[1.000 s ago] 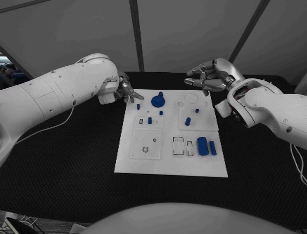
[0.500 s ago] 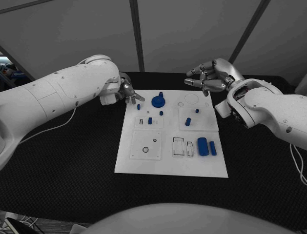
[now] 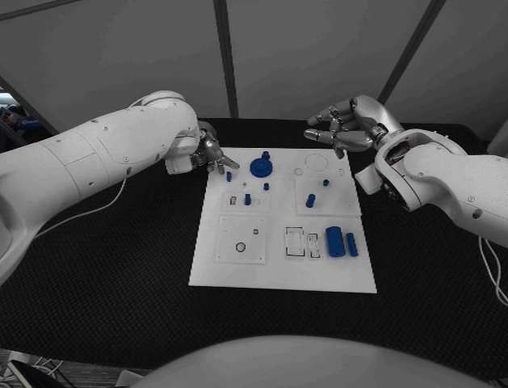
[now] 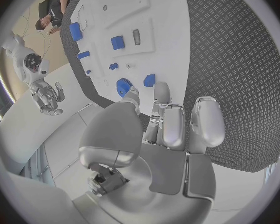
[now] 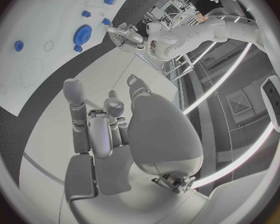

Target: Assemble the parts on the task board

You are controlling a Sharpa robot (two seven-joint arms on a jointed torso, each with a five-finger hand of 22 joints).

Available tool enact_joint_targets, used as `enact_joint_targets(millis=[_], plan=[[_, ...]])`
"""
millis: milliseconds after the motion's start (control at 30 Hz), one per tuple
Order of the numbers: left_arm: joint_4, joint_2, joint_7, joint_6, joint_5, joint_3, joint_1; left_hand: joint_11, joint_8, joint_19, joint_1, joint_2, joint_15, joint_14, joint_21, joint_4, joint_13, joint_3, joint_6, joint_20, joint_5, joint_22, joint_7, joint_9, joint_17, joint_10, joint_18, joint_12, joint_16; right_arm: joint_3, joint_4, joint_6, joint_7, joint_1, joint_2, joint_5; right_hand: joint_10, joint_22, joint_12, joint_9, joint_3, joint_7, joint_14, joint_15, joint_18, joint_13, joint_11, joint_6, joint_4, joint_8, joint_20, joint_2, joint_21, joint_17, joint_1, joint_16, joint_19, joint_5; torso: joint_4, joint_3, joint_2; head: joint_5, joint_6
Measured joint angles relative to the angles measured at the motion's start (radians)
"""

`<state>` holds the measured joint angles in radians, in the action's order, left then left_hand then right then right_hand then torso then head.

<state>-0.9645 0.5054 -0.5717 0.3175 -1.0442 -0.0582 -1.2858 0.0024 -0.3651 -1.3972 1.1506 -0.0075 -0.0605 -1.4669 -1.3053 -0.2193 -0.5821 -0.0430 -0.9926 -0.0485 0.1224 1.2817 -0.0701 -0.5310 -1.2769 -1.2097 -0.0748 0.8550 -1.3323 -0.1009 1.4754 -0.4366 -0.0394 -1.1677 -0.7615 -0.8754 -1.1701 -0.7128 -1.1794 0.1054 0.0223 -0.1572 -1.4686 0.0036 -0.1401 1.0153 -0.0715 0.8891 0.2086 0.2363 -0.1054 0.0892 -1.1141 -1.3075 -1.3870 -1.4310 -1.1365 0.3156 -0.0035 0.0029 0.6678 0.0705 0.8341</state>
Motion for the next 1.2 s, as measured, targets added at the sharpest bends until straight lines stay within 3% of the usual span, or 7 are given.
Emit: enact_joint_targets(millis=[733, 1200], plan=[[0.015, -0.012, 0.002, 0.023, 0.001, 0.001, 0.004, -0.004, 0.000, -0.004, 0.047, 0.037, 0.000, 0.000, 0.000, 0.022, 0.007, 0.006, -0.015, 0.004, 0.000, 0.004, 0.006, 0.017, 0.000, -0.004, 0.000, 0.000, 0.000, 0.000, 0.000, 0.002, 0.000, 0.000, 0.000, 0.000, 0.000, 0.000, 0.000, 0.000, 0.000, 0.000, 0.004, -0.004, 0.000, 0.001, 0.000, 0.000, 0.000, 0.000, 0.000, 0.000, 0.000, 0.000, 0.000, 0.000, 0.000, 0.000, 0.0000, 0.0005, 0.000, -0.002, 0.004], [0.020, -0.014, 0.003, 0.031, 0.003, 0.003, 0.008, -0.004, -0.003, -0.003, 0.065, 0.047, -0.002, 0.002, 0.000, 0.035, 0.011, 0.013, -0.017, 0.004, 0.000, 0.006, 0.008, 0.025, 0.000, -0.004, 0.000, 0.000, 0.000, 0.000, 0.001, 0.003, 0.000, 0.000, 0.001, 0.000, 0.000, 0.000, 0.000, 0.000, 0.000, 0.000, 0.004, -0.004, 0.000, 0.001, 0.000, 0.000, 0.000, 0.000, 0.000, 0.000, 0.000, 0.000, 0.000, 0.000, 0.000, 0.000, 0.0000, 0.0005, 0.000, -0.003, 0.008]])
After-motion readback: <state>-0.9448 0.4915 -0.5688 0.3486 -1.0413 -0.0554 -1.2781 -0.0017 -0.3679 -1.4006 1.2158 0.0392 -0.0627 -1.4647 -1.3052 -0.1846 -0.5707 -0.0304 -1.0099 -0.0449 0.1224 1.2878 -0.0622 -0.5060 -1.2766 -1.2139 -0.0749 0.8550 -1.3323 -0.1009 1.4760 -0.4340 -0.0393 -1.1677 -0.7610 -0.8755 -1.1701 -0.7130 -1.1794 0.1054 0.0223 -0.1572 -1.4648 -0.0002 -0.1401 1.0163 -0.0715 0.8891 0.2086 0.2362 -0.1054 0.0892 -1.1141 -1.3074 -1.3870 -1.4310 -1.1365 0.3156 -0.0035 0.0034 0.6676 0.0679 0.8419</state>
